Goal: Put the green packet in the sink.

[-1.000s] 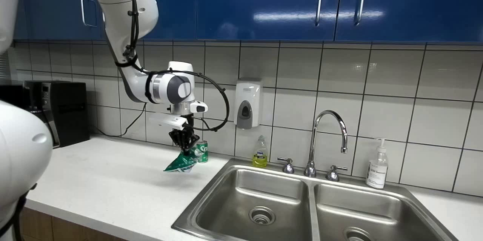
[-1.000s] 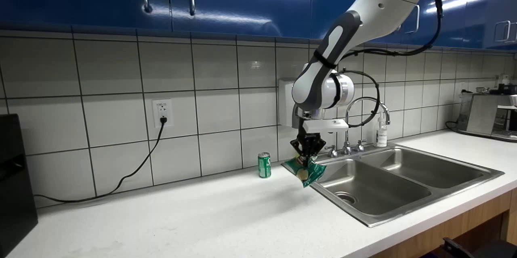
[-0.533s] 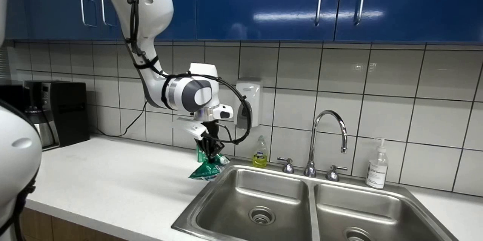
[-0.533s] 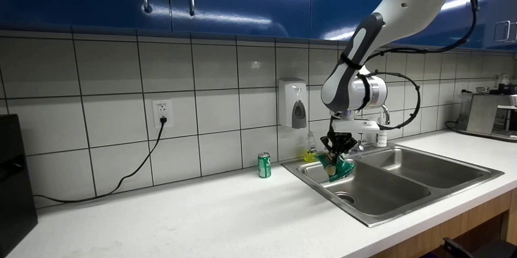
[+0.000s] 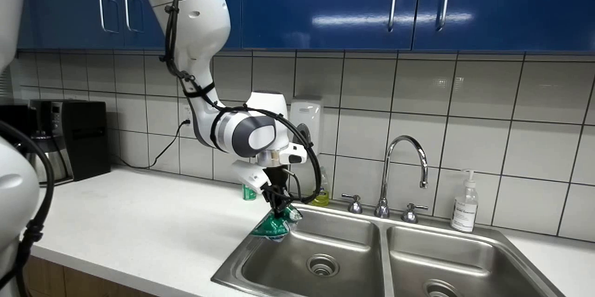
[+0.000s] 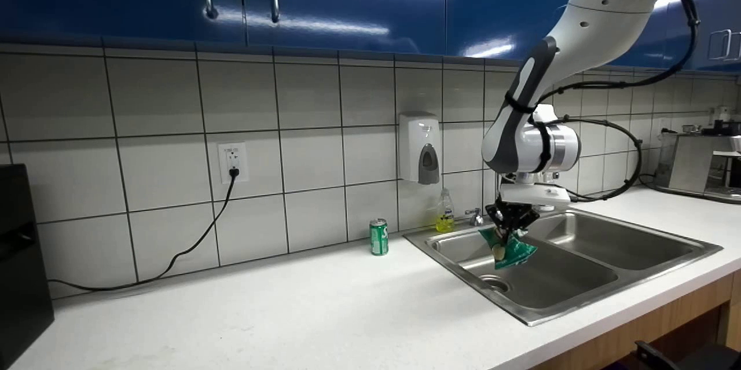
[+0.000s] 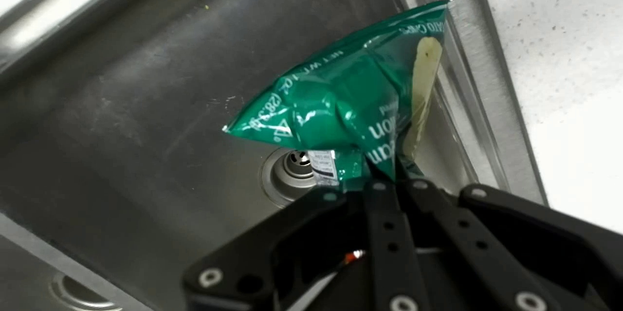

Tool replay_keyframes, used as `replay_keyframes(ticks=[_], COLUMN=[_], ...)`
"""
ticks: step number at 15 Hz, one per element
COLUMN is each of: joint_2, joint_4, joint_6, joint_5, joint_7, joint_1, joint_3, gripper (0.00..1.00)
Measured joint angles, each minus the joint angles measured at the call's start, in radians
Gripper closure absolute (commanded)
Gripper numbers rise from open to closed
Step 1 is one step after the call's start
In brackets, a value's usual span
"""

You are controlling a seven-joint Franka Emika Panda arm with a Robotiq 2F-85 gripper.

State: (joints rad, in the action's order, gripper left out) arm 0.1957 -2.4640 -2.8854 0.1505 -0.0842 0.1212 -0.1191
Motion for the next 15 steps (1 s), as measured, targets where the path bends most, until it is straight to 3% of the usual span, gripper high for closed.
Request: replay_keyframes(ticks=[7,15], joint_2=[0.173,0.414], joint_4=[0.026,0.184], joint_6=[-0.135,-0.232], joint_5=[0.022,0.020], joint_7=[0.020,0.020], joint_1=[0.027,0.095], joint_3=[0.020,0.065], gripper=[1.00,1.00])
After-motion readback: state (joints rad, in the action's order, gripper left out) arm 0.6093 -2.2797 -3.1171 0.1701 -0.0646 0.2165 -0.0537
